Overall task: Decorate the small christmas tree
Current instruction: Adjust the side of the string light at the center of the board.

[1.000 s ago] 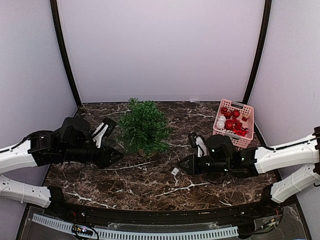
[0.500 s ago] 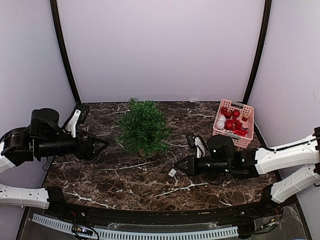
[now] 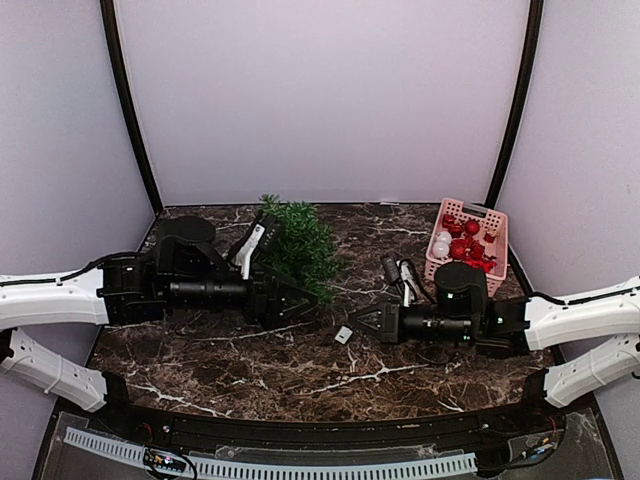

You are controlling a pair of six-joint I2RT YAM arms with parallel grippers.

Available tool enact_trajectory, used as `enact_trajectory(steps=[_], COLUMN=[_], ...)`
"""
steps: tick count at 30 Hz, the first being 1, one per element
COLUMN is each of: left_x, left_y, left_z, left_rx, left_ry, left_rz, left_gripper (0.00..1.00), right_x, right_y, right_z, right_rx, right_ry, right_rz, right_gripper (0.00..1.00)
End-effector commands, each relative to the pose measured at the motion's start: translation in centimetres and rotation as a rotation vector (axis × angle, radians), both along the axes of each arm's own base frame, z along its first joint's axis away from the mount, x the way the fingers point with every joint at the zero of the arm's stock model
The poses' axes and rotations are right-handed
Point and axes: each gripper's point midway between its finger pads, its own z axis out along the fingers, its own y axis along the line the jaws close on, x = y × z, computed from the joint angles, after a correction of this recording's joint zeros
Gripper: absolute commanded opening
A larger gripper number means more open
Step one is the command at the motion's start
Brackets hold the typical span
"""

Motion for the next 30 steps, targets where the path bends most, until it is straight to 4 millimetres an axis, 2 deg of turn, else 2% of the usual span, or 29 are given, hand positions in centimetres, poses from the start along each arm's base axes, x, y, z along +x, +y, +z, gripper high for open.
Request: enact_trajectory(steps=[1,3,6,10,21,30], left_x=[0.4,1.0,1.2,1.2,3.2,4.0], left_y=[-1.6,-1.7,-2.2,-2.9,-3.9,-5.5], left_z=[2.3,1.2,0.0,-1.1,-4.6,-5.3], left_rx=[-0.135,-0.106,-0.074,-0.062,0.029,0.054], left_ry=[-0.052,-0.058,-0.061,-0.067,-0.079,-0.118], left_rz=[-0.003,0.020,0.021,0.000,0.059,0.043], left_gripper=[0.82,0.80,0.68,0.61,0.56,0.54], right_x=[-1.5,-1.8,-1.7,-1.8,-1.9,-1.9], right_y=[0.5,0.3,-0.3,-0.8,-0.7,-0.7], right_z=[3.1,3.9,4.6,5.1,4.4,4.6], right_rx=[0.112,0.131,0.141,0.155,0.165,0.174], right_ry=[-0.039,-0.043,-0.055,-0.060,-0.038,-0.040], right_rz=[0.081,0.086,0.069,0.062,0.063,0.064], right_gripper=[0.00,0.00,0.00,0.00,0.00,0.00])
